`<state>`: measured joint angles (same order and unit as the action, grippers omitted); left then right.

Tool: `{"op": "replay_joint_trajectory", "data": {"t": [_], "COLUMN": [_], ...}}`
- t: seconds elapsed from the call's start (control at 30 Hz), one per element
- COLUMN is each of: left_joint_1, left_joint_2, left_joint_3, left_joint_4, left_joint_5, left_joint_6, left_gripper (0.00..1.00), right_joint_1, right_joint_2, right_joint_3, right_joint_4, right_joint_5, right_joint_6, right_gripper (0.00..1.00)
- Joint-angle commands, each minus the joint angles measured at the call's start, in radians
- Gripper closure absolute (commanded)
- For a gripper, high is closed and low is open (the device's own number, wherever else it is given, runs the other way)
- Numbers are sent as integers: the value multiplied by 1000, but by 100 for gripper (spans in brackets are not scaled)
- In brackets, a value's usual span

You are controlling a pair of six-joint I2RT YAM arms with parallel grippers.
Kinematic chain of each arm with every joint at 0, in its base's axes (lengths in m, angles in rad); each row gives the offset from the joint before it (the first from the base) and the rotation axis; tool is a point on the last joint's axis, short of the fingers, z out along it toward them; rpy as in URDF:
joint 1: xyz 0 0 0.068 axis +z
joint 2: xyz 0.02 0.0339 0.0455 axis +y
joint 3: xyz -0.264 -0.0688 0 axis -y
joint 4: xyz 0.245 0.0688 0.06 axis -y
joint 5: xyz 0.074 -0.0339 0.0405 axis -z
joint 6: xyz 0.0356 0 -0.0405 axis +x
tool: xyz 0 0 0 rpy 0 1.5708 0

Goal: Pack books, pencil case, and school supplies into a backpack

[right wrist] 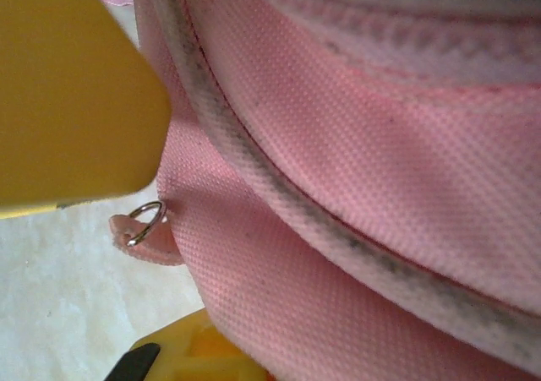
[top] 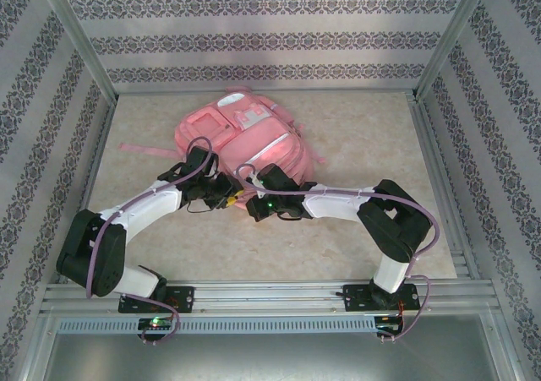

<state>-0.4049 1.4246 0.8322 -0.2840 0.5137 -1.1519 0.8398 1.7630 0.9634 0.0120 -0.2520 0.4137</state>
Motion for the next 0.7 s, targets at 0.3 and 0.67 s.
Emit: {"op": "replay_joint_trajectory", "data": {"t": [0.3,0.67], "left_joint_1": [-22,-21], "left_joint_2": [66,111], "left_joint_3": [30,62], "left_joint_4": [4,47], "left_joint_5": [10,-24], "left_joint_6": [36,20], "left_gripper": [68,93], "right_joint_1": [-19,-18], "right_joint_2": [-26,-35], "right_joint_3": [-33,-54], "right_joint_4": [31,38], "right_joint_5": [7,11], "right_joint_6": [35,50], "right_gripper": [100,100]}}
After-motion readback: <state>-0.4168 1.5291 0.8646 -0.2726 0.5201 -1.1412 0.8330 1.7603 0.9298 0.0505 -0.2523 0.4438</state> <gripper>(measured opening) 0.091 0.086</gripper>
